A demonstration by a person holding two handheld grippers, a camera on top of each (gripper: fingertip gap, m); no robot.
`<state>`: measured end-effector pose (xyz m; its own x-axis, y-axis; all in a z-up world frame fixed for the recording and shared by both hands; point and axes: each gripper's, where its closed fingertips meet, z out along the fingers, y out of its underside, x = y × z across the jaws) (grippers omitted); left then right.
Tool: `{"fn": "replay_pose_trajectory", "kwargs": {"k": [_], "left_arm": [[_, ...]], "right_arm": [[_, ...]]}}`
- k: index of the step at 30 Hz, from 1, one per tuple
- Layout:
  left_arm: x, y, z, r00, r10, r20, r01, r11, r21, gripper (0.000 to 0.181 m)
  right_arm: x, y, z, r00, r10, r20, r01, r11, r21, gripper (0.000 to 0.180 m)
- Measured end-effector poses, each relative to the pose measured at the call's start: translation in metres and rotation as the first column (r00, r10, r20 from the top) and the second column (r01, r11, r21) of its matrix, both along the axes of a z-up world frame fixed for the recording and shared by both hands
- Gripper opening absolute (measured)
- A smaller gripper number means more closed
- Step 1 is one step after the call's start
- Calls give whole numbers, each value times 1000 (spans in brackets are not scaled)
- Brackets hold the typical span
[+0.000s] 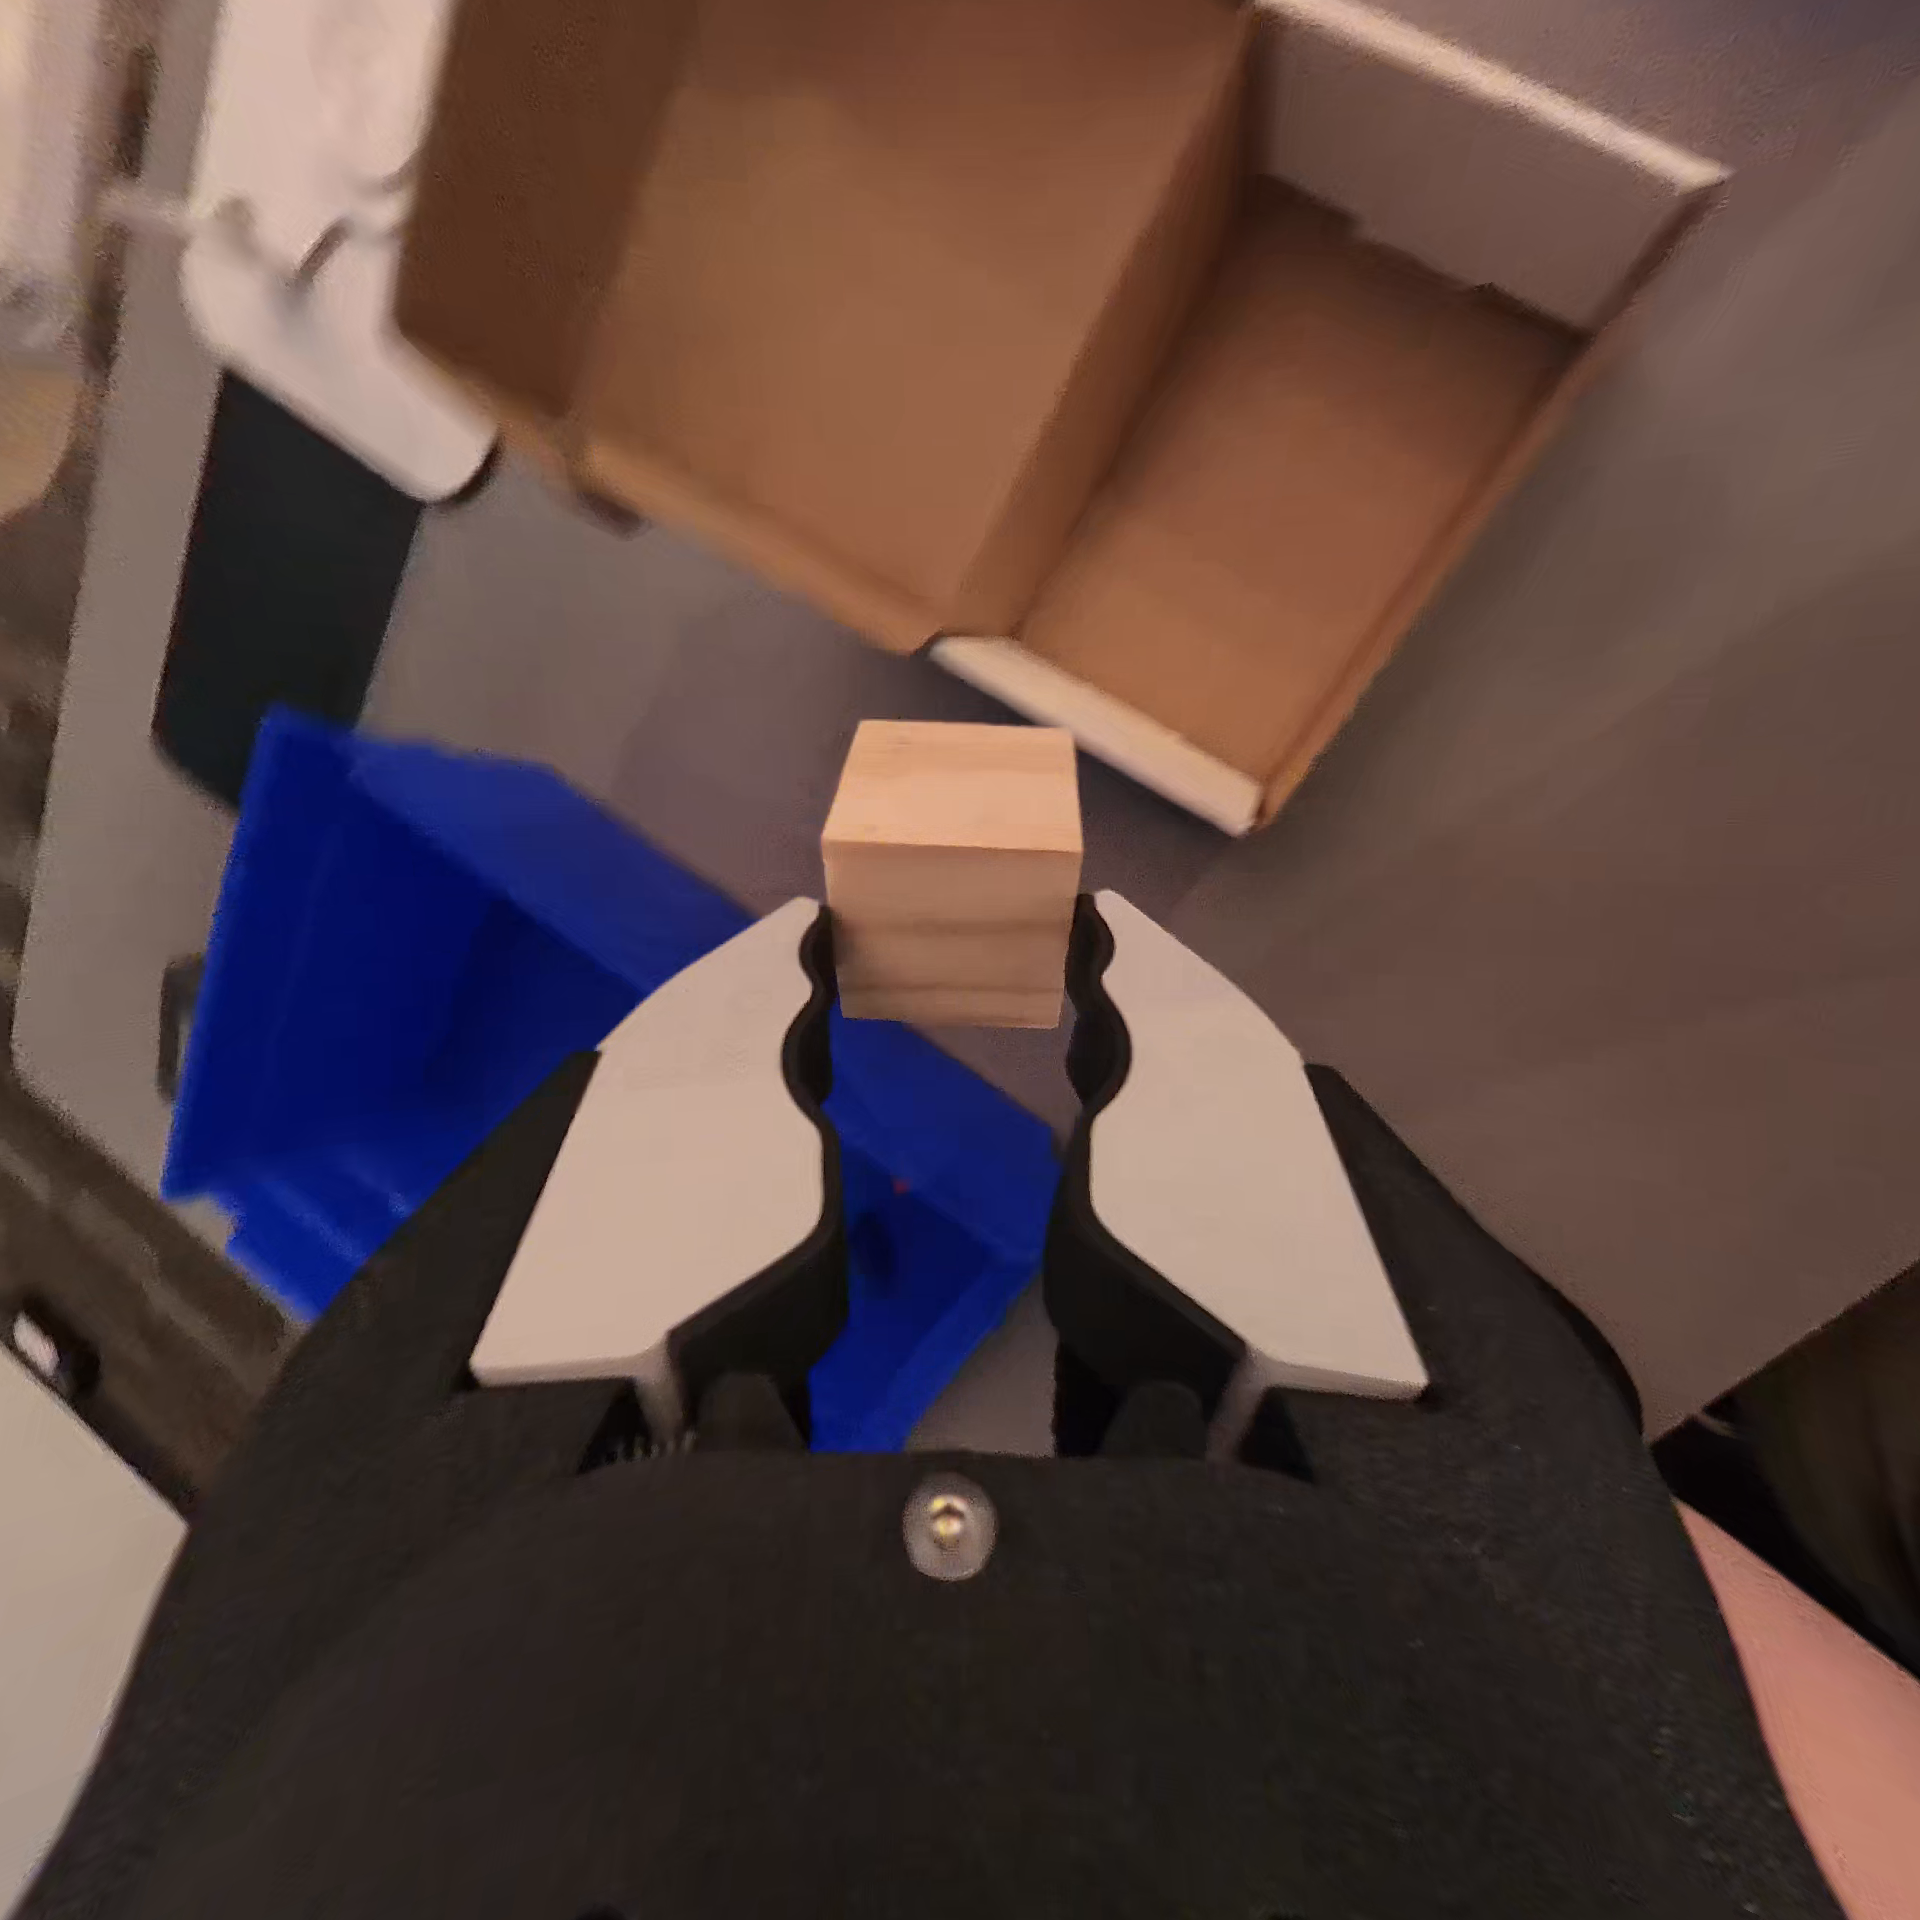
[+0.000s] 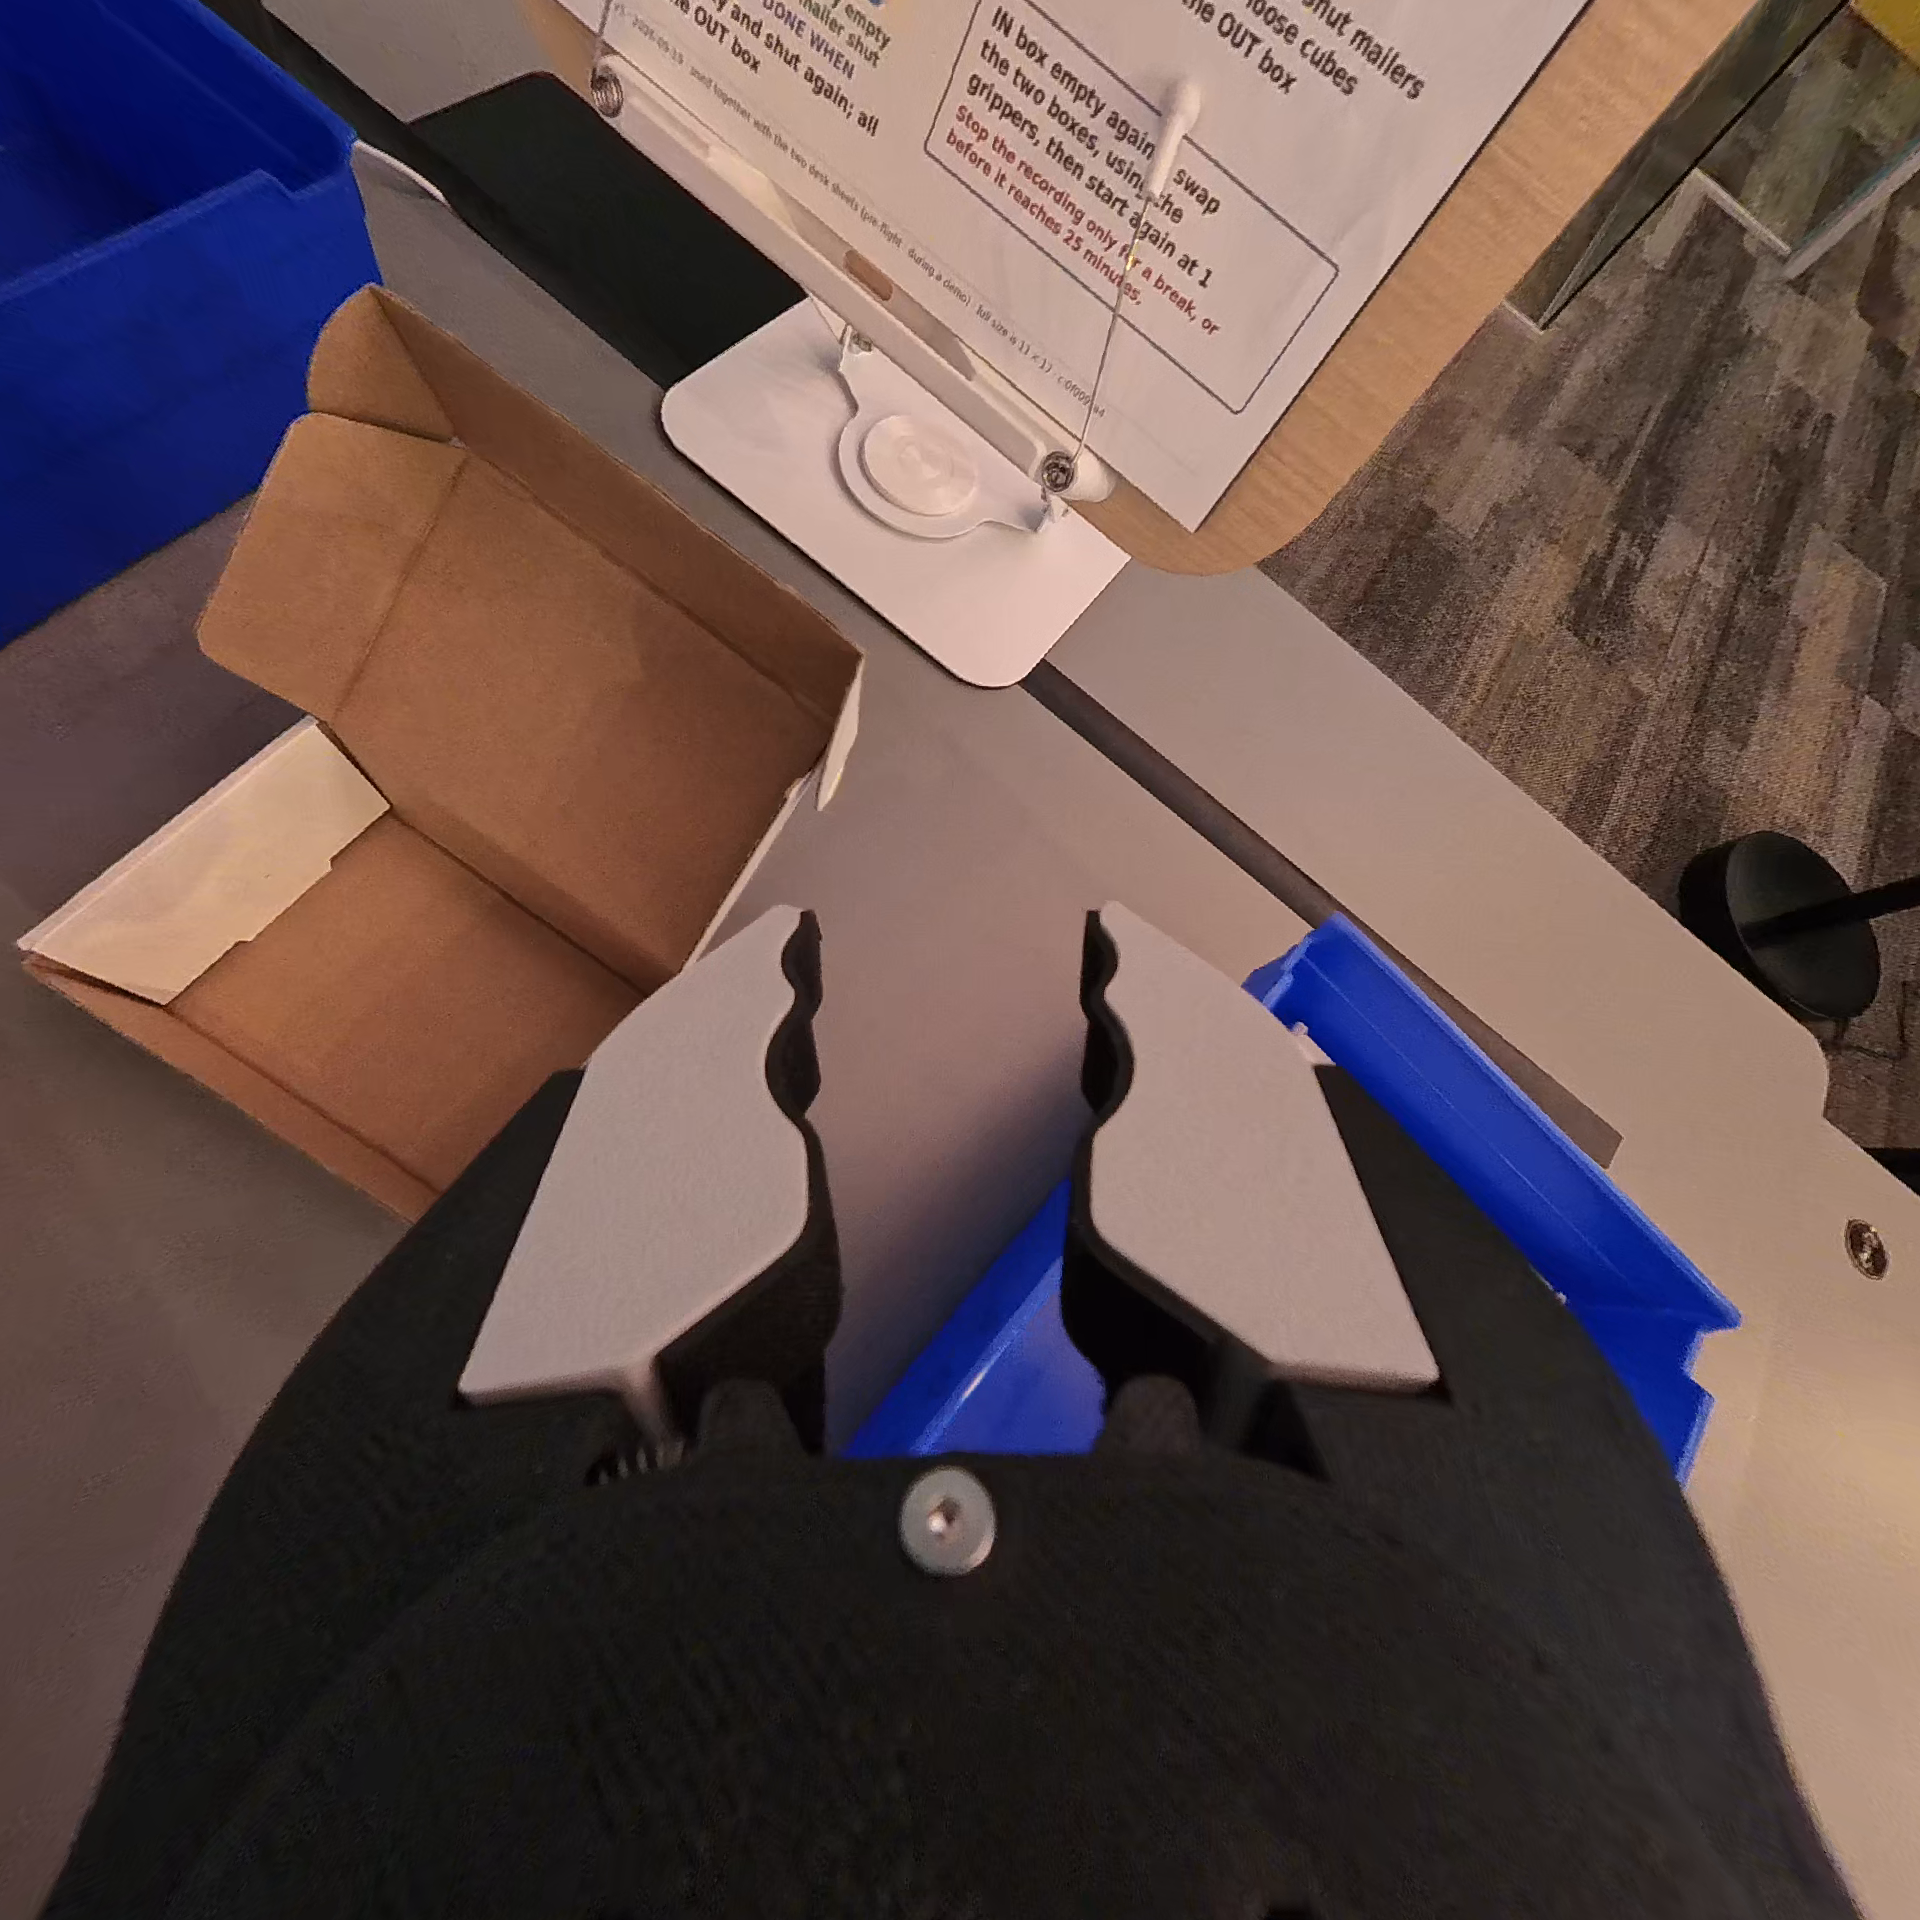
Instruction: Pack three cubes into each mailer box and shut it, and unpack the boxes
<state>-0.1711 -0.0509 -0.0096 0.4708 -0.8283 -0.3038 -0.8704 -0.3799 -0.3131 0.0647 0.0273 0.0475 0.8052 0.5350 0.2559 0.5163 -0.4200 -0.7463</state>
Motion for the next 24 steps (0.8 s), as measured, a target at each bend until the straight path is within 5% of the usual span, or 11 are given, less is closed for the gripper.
{"fn": "replay_pose_trajectory", "kwargs": {"k": [5,12,24], "left_arm": [[42,-3,-35,985,-169,-39,164,981,-103,43],[59,2,-80,985,-160,-61,136,948,-288,43],[55,10,-109,972,-181,-154,122,936,-329,43]], "right_arm": [[10,0,2,1000,-20,-20,20,1000,-3,49],[18,4,1,999,-40,-31,40,999,-8,49],[26,8,-5,998,-60,-21,60,998,-30,50]]}}
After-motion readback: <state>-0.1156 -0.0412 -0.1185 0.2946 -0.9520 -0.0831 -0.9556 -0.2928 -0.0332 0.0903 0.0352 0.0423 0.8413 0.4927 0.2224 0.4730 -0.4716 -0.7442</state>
